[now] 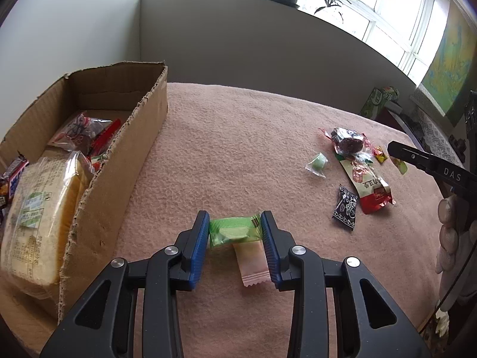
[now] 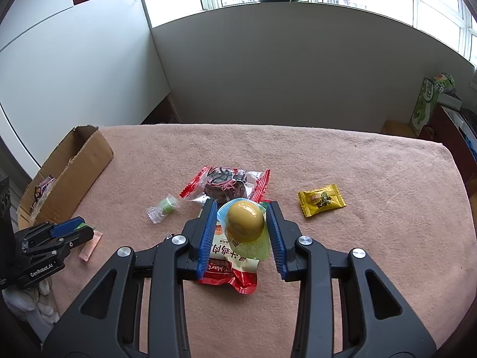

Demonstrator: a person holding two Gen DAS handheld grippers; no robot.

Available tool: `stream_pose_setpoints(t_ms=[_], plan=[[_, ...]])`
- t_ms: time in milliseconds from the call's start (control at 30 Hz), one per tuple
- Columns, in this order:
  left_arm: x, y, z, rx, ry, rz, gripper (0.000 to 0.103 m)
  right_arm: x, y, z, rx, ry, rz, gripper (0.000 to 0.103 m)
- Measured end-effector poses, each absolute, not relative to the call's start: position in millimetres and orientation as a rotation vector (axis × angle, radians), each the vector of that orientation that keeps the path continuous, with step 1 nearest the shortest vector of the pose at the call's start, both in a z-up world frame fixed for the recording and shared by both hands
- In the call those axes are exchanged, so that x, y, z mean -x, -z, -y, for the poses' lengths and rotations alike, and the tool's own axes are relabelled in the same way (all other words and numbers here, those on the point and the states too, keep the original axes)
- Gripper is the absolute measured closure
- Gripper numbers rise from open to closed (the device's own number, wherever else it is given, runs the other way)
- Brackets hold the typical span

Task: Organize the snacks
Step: 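Hold the green candy in the left tool while the right tool holds the egg, then carry the green candy with the left tool while the right tool carries the egg into the box, releasing both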

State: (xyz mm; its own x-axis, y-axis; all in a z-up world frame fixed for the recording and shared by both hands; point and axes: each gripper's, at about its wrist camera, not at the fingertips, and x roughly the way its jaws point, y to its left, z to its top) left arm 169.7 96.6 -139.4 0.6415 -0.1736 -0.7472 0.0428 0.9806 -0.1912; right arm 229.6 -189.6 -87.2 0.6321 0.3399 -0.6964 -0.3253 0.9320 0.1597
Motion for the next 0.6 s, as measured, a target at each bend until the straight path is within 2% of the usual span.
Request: stream_pose_setpoints(t_ms=[100, 600], plan=[[-165, 131, -98, 0.169, 0.131, -0.847, 0.073, -227, 81, 186, -0.017, -0.392, -0.790, 0.067], [-142, 80, -129, 0.217, 0.125, -0.719, 0.074, -217, 53, 131, 0.036, -0.496, -0.731, 0.067]])
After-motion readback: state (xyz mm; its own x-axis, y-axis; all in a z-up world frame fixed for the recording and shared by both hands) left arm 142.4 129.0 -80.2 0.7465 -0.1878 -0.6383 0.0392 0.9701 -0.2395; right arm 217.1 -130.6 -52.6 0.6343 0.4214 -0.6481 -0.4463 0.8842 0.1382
